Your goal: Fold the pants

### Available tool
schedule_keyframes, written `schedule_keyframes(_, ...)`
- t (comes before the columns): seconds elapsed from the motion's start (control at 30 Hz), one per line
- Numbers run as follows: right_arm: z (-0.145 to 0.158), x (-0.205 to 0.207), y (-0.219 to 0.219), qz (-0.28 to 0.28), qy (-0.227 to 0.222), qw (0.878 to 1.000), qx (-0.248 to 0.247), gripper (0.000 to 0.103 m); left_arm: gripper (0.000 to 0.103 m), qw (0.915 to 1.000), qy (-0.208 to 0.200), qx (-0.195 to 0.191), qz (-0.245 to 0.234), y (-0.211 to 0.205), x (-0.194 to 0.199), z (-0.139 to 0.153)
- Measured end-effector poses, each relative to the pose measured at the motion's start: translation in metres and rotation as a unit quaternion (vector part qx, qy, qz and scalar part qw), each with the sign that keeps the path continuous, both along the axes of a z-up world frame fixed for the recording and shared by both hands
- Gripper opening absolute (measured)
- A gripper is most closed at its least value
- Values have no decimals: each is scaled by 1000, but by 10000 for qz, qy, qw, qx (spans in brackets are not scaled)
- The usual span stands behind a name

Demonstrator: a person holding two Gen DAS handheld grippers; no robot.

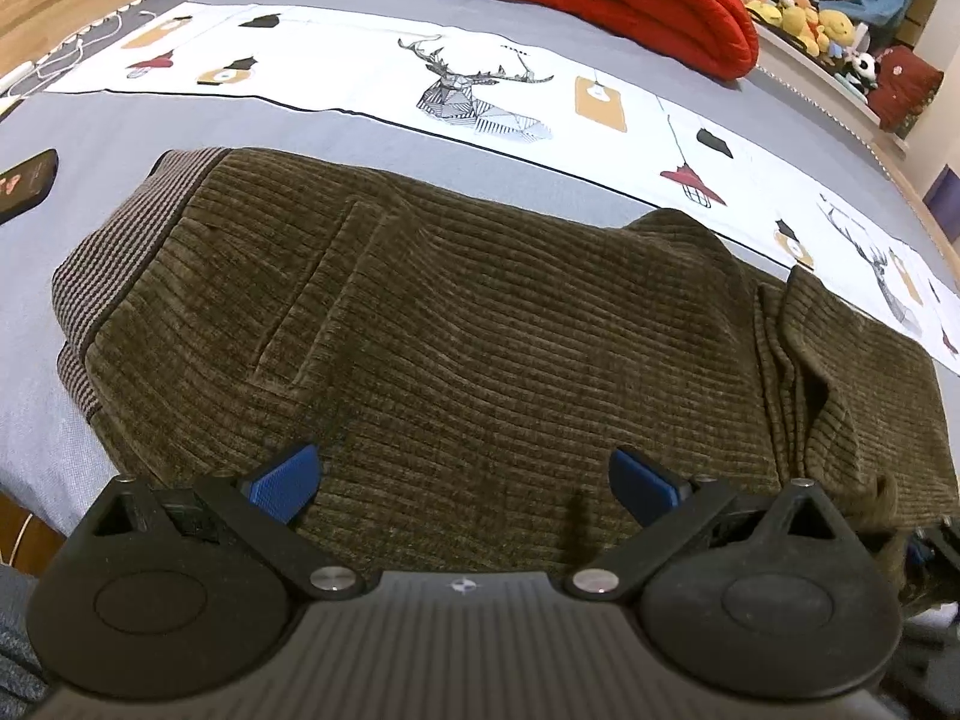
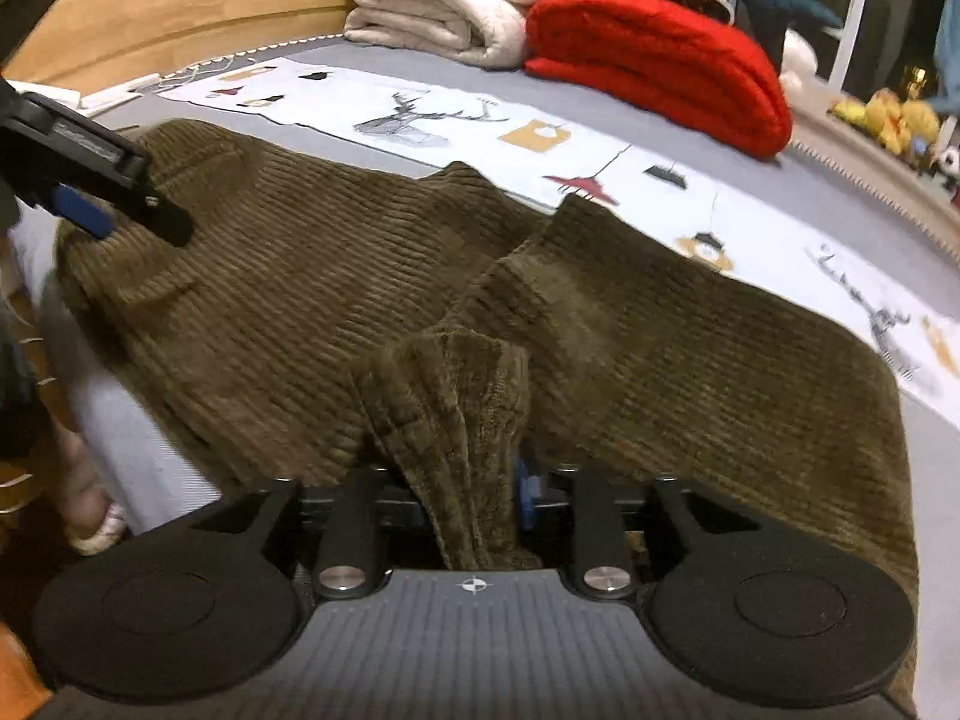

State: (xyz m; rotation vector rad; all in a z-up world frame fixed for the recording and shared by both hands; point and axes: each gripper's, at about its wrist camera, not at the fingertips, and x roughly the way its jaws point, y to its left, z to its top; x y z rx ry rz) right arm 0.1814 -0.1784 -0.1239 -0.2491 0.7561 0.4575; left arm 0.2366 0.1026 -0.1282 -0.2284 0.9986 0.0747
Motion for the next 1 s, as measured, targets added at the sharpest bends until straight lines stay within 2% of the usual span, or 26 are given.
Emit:
schedule_keyframes(0.1, 10, -21, 3, 363, 130, 9981, 484, 68, 103, 10000, 3, -40, 32, 0, 0, 1)
schedule_keyframes(0.17, 13, -30, 7, 418, 119, 9975, 552, 75, 103, 10000, -4, -12, 16, -1, 0, 0)
schedule_keyframes(0.27, 15, -33, 8, 369, 111, 9974, 601, 76, 103, 10000, -5, 36, -18, -3, -2, -1)
schedule_keyframes(0.43, 30, -18, -14, 39, 548, 9877, 1466, 75, 103, 10000, -13, -37, -4, -3, -4, 0)
schedule_keyframes(0.57, 10, -6, -18, -47, 1003, 9854, 1376, 69, 103, 10000, -20, -58, -26, -3, -2, -1)
schedule_keyframes(0.73, 16, -17, -16, -183, 863, 9864, 1389, 68, 103, 10000, -19, -54, -46, -4, -1, -1)
schedule_keyframes(0.8, 30, -17, -25, -488, 645, 9803, 1803, 63, 103, 9999, -26, -82, -74, -5, 0, 0)
schedule_keyframes(0.87, 44, -18, -34, -825, 287, 9738, 2098, 63, 103, 9999, -11, -97, -72, -6, -1, 0)
schedule_keyframes(0.93, 52, -11, -38, -1274, -111, 9709, 2026, 63, 103, 9999, -7, -104, -103, -7, -2, 1)
schedule_keyframes(1.0, 50, 1, -35, -1665, -312, 9704, 1722, 63, 103, 9998, -8, -103, -149, -9, -2, 1)
